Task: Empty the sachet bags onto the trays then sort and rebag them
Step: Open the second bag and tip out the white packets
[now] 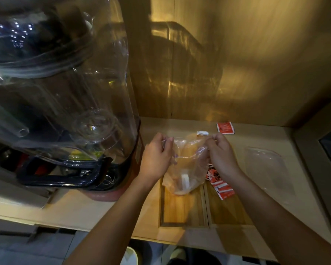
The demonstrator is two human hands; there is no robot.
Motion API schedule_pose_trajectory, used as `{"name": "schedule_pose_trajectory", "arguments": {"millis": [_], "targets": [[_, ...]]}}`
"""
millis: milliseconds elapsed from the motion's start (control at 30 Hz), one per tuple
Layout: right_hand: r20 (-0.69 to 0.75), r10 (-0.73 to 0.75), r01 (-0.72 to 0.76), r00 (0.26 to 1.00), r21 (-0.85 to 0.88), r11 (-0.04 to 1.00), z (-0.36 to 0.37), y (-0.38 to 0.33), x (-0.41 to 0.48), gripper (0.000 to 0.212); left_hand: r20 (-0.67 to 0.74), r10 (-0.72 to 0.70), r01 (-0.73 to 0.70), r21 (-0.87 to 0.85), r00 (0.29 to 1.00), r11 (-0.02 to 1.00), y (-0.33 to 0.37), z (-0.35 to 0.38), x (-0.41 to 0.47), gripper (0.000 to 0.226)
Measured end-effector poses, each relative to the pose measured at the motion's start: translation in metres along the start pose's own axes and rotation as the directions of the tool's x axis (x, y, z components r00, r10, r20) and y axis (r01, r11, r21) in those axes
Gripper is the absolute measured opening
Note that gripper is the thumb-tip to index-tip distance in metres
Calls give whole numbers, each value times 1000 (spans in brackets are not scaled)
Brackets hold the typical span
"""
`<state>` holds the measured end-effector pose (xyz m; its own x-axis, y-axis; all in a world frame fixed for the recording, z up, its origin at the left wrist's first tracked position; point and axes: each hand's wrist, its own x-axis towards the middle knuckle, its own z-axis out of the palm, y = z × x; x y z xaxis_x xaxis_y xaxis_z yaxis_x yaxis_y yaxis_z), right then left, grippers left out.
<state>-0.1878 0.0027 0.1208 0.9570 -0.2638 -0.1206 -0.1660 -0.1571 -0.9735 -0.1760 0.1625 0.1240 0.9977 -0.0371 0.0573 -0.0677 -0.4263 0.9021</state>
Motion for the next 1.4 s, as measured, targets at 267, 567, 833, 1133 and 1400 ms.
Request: {"name": "schedule_pose_trajectory", "arguments": {"millis": [267, 567, 833, 1133, 1400], "targets": [[-55, -44, 48, 998, 73, 996, -14, -12, 6, 18, 19, -40, 41, -51, 999, 998, 12, 7, 7, 20], [-194, -83, 82, 978, -16, 997, -51, -11, 19, 22, 76, 78, -76, -32, 994, 997, 41, 28, 25, 24], [-334, -149, 128, 931, -83, 988, -120, -28, 23, 24, 168, 109, -87, -131, 980, 988, 85, 76, 47, 22], [-451, -77, -7, 889, -182, 983, -197, 3, 1, 9, 308, 174, -139, -133, 935, 981, 102, 168, 30, 28], [-400, 165, -362, 902, -489, 793, -225, 116, -15, 22, 565, 76, -207, 170, 821, 964, 30, 239, -3, 16]]}}
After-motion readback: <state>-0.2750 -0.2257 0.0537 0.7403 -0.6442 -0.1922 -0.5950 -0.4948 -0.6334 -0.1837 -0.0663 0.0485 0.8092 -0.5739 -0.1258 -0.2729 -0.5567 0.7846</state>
